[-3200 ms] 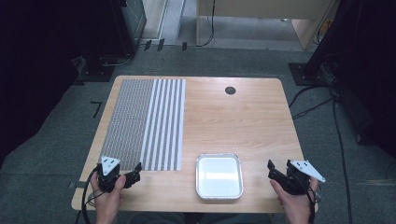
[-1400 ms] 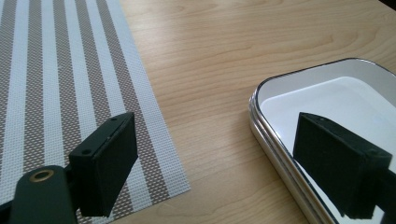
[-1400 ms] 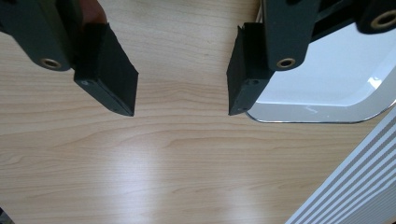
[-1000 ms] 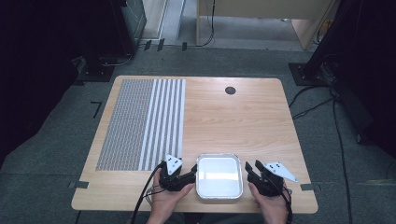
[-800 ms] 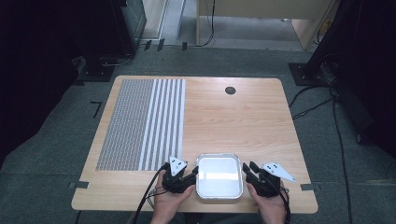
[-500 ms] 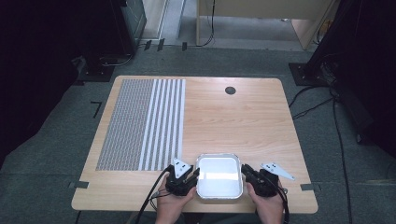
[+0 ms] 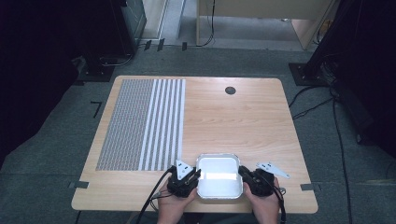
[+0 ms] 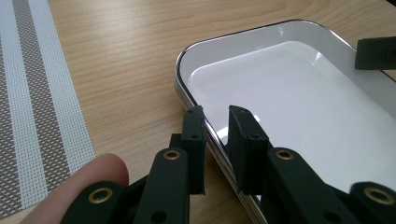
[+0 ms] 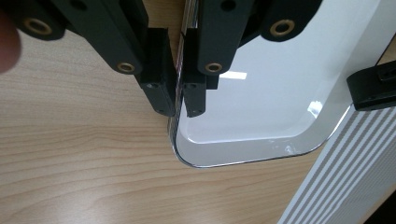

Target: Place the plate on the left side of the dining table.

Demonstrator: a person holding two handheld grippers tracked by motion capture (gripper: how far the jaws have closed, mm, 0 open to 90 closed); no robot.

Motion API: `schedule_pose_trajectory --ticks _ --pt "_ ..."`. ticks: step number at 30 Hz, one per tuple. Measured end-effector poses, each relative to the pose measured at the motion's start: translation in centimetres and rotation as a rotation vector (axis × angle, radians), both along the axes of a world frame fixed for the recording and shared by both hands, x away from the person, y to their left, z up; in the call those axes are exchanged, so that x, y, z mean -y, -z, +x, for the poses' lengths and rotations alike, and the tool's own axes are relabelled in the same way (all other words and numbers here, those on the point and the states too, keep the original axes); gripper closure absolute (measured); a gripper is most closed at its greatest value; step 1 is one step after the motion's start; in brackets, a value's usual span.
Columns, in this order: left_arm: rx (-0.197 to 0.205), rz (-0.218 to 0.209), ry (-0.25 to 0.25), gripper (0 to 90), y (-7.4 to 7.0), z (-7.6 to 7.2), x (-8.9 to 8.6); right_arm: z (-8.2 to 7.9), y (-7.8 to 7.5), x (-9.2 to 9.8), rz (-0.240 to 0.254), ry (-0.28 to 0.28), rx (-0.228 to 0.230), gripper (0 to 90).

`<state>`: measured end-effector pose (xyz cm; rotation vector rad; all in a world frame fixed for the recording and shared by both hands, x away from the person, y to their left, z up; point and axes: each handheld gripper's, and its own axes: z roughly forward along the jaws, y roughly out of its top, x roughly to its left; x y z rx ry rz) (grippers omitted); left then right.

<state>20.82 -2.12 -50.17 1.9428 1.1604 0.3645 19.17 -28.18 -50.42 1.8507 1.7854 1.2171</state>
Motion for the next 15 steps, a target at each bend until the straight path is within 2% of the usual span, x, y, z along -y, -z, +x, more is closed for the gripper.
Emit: schedule_pose_trajectory --ticks 1,5,15 --pt "0.006 0.007 -0.004 77.7 -0.01 -0.07 0.11 -0.07 0.01 -0.31 -0.021 0.012 0.003 85.2" --pt "0.015 0.014 -0.004 77.7 0.01 -0.11 0.17 -0.22 -0.1 -0.59 -0.036 0.033 0.007 87.0" --pt "0.024 0.034 0.002 74.0 0.17 -0.08 0.29 -0.33 -0.16 -0.66 -0.021 0.061 0.017 88.0"
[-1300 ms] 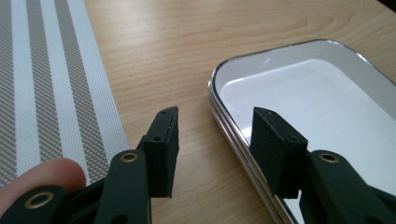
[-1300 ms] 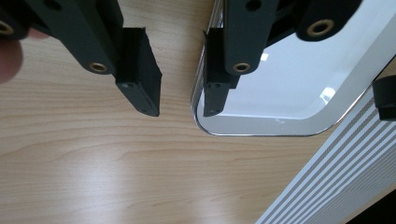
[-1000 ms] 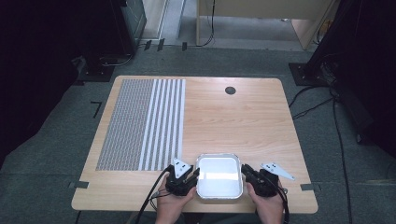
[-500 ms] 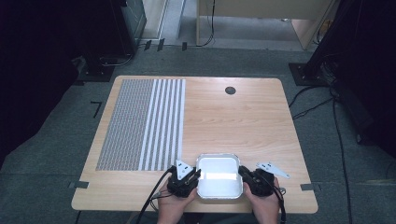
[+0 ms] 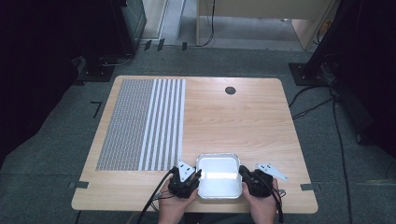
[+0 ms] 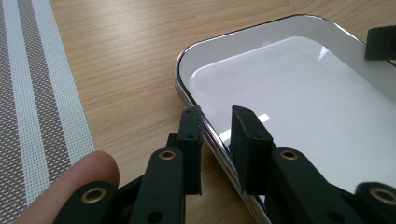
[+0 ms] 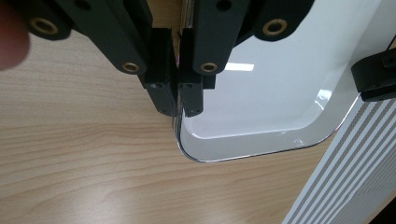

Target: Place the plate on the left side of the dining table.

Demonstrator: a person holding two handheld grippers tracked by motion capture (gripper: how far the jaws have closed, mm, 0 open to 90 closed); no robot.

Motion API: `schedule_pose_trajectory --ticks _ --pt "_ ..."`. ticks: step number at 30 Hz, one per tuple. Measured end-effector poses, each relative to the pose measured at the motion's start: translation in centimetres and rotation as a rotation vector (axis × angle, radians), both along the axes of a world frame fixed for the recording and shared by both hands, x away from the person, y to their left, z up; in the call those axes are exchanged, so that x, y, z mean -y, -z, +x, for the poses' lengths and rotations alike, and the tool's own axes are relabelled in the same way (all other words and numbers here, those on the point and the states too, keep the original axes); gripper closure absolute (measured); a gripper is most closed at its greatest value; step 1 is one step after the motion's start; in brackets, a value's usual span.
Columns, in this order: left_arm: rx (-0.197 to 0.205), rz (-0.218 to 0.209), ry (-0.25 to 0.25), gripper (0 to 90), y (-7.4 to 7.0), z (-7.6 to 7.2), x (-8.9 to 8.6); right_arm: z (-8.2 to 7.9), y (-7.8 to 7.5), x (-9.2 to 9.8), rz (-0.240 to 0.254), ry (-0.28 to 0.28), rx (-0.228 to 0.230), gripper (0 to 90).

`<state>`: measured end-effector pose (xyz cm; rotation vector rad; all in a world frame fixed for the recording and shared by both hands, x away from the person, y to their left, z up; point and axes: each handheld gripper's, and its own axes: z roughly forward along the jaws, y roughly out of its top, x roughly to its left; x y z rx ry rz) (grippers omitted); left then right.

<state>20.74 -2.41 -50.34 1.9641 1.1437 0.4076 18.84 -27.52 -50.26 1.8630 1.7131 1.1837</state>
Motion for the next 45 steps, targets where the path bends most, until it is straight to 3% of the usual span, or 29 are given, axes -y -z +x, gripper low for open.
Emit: schedule_pose_trajectory --ticks 4,15,23,31,39,43,45 --pt "-0.003 0.005 0.002 69.0 0.1 0.1 -0.1 -0.1 -0.1 0.0 0.007 0.006 0.016 90.0" --pt "0.004 0.011 -0.001 69.4 0.1 0.0 0.0 -0.3 -0.6 0.2 0.034 0.01 0.041 90.0" --pt "0.009 -0.015 -0.008 68.4 -0.3 0.0 -0.2 -0.5 -0.9 0.5 0.048 0.019 0.057 90.0" --pt "0.021 -0.037 -0.003 74.3 -0.8 -0.2 -0.4 -0.6 -1.3 1.4 0.07 0.048 0.075 90.0" --pt "0.032 -0.058 0.018 72.6 -1.1 -0.6 0.2 -0.7 -1.3 1.8 0.054 0.059 0.067 90.0" --pt "0.027 -0.06 0.045 71.6 -0.9 -0.8 0.7 -0.5 -1.1 1.6 0.041 0.039 0.055 78.0" --pt "0.013 -0.06 0.056 70.7 -0.7 -0.8 0.9 -0.2 -0.9 1.4 0.029 0.026 0.03 77.2"
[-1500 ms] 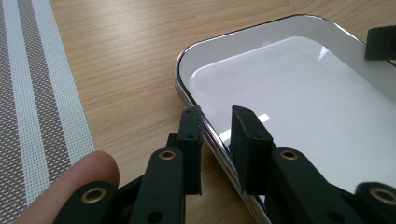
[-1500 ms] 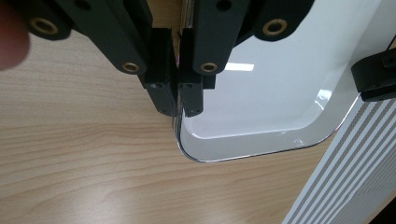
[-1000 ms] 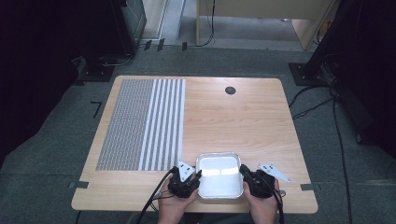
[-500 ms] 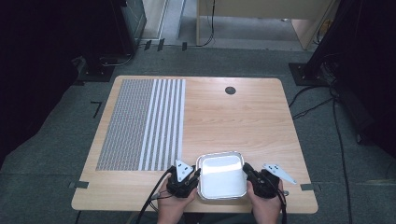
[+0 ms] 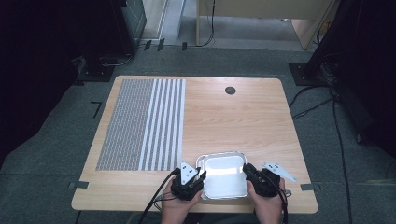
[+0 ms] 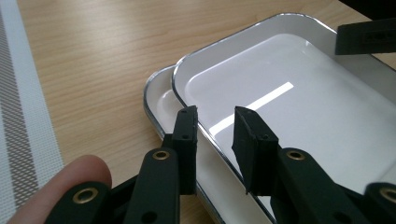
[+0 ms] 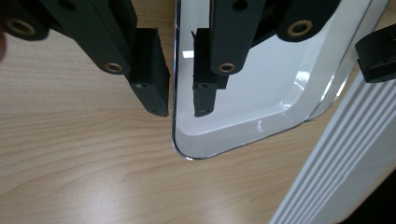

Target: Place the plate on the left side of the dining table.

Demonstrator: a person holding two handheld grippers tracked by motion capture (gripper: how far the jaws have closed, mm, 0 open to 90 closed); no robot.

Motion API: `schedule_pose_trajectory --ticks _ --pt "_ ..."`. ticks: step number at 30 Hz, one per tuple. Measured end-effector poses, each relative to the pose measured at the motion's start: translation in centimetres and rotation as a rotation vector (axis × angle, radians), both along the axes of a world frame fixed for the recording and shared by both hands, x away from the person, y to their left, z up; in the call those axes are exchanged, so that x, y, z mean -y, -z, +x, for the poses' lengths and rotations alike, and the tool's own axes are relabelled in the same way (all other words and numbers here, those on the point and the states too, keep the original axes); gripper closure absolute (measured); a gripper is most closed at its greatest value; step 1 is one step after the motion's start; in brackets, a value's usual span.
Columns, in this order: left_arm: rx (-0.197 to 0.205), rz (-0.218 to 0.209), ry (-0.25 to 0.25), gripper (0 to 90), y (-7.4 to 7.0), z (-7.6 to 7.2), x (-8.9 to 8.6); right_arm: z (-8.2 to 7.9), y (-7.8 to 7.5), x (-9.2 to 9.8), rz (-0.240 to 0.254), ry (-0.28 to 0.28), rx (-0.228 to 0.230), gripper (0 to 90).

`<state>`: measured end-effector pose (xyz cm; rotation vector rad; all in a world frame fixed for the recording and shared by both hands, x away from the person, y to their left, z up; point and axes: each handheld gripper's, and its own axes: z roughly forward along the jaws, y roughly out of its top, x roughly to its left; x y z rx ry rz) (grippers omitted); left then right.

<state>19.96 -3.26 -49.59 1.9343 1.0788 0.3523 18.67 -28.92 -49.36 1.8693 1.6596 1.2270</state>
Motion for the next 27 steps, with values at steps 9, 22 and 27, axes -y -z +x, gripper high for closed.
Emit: schedule_pose_trajectory --ticks 9,22,27 --pt "-0.041 0.003 0.031 63.3 0.6 -0.1 0.5 0.2 0.3 0.0 0.036 0.072 -0.054 89.8" --pt "-0.064 -0.065 0.031 60.4 0.1 0.1 -0.2 -0.2 0.1 0.1 0.119 0.124 -0.057 89.6" --pt "-0.052 -0.057 0.031 71.0 -0.6 0.4 -0.5 -0.1 -0.7 -0.7 0.089 0.124 -0.024 89.7"
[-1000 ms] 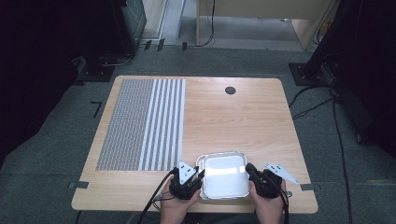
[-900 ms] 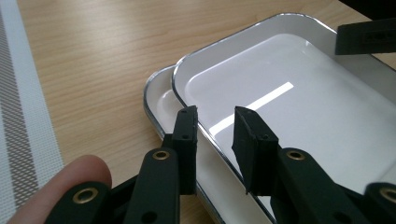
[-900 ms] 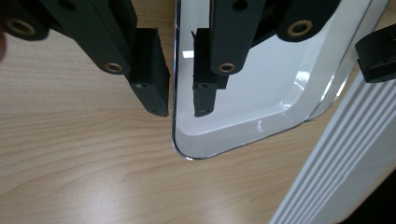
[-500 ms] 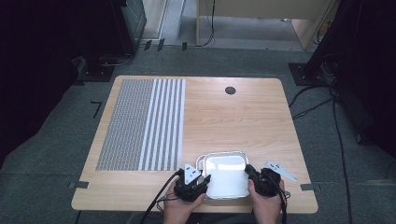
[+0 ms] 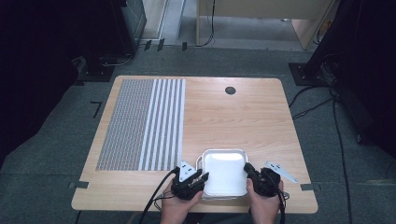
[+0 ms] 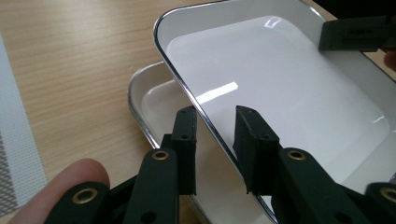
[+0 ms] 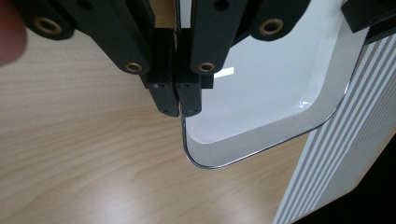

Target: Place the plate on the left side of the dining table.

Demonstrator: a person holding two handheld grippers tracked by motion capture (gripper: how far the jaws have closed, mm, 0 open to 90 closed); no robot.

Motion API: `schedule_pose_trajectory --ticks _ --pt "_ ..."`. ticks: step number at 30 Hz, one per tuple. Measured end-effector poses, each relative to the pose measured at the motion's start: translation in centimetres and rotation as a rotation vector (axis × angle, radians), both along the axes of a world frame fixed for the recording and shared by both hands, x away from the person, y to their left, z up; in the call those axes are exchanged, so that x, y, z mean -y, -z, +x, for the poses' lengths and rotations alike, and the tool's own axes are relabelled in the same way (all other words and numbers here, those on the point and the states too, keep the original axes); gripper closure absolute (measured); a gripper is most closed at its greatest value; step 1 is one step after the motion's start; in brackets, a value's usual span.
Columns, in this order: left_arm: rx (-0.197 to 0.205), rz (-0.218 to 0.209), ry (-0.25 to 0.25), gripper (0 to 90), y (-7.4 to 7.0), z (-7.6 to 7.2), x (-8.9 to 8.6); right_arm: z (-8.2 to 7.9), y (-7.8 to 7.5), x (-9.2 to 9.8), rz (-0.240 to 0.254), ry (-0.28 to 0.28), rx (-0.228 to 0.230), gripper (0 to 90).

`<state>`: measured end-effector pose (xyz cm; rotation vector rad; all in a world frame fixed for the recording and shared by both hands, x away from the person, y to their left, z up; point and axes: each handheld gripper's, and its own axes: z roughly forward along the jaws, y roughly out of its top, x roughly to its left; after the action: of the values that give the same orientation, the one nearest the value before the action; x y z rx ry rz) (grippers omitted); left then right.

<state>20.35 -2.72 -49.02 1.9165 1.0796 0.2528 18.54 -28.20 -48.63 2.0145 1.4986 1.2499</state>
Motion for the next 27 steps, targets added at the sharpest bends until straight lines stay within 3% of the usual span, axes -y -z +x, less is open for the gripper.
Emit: schedule_pose_trajectory --ticks 12,27 --pt "-0.022 -0.028 -0.022 75.5 -1.1 1.8 -2.7 1.4 -1.1 -2.8 -0.006 -0.003 0.026 90.0" --pt "0.0 -0.066 -0.082 78.1 -2.6 3.8 -6.1 3.9 -2.7 -6.1 -0.021 -0.033 0.052 90.0"
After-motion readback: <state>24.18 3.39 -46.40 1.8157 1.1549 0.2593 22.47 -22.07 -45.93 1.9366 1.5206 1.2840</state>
